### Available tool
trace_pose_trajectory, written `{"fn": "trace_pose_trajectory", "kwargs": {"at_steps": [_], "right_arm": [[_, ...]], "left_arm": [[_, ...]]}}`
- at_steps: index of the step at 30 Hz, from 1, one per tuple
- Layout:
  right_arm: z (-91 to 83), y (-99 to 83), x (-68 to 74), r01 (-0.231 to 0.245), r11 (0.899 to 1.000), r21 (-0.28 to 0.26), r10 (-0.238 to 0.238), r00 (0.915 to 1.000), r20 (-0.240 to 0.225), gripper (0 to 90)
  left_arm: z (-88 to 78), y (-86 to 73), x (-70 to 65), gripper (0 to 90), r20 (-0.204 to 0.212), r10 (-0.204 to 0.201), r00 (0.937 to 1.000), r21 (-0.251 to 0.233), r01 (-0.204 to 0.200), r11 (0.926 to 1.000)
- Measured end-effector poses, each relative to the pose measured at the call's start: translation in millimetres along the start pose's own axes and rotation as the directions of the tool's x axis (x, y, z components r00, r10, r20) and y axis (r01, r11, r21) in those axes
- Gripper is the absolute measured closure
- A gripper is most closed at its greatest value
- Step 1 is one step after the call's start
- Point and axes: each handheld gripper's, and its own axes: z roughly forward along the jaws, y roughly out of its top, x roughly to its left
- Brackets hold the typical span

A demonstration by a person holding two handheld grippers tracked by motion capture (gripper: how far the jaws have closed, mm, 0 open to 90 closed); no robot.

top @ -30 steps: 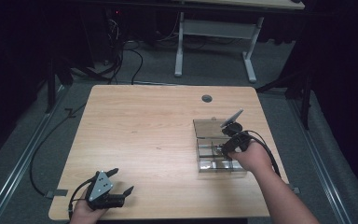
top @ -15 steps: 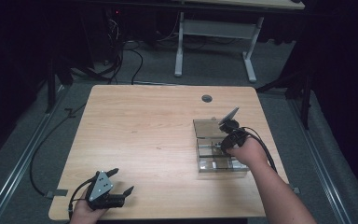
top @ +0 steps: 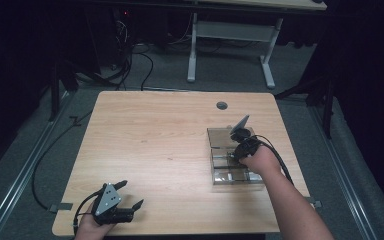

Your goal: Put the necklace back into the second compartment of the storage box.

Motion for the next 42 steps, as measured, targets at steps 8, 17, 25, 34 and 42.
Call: {"fn": "trace_pose_trajectory", "kwargs": {"at_steps": [8, 17, 25, 34, 42], "right_arm": [[-15.0, -3.1, -1.3, -0.001, 0.999, -0.038, 0.001, 1.0000, 0.004, 71.3], [-10.6, -2.2, -0.2, -0.002, 1.000, -0.017, 0.003, 0.9994, 0.034, 71.2], [2.0, 3.4, 5.9, 0.010, 1.000, 0.028, -0.011, 0.9993, 0.035, 71.2], [9.2, 3.2, 10.1, 0.017, 0.997, 0.071, -0.018, 0.9998, 0.011, 70.7], [-10.5, 3.3, 7.7, -0.001, 0.999, -0.034, 0.000, 0.9996, -0.029, 59.6]], "left_arm": [[0.5, 0.3, -0.5, 16.1, 0.001, 0.005, 1.0000, 0.006, -0.005, 1.0000], [0.3, 0.1, -0.4, 16.1, 0.002, 0.003, 1.0000, 0.007, -0.003, 1.0000], [0.3, 0.1, -0.2, 16.2, 0.004, 0.004, 1.0000, 0.003, -0.004, 1.0000], [0.1, 0.3, -0.2, 16.2, 0.008, 0.006, 0.9999, 0.007, -0.006, 1.0000], [0.6, 0.3, -0.6, 16.2, 0.005, 0.008, 1.0000, 0.010, -0.008, 0.9999]]}}
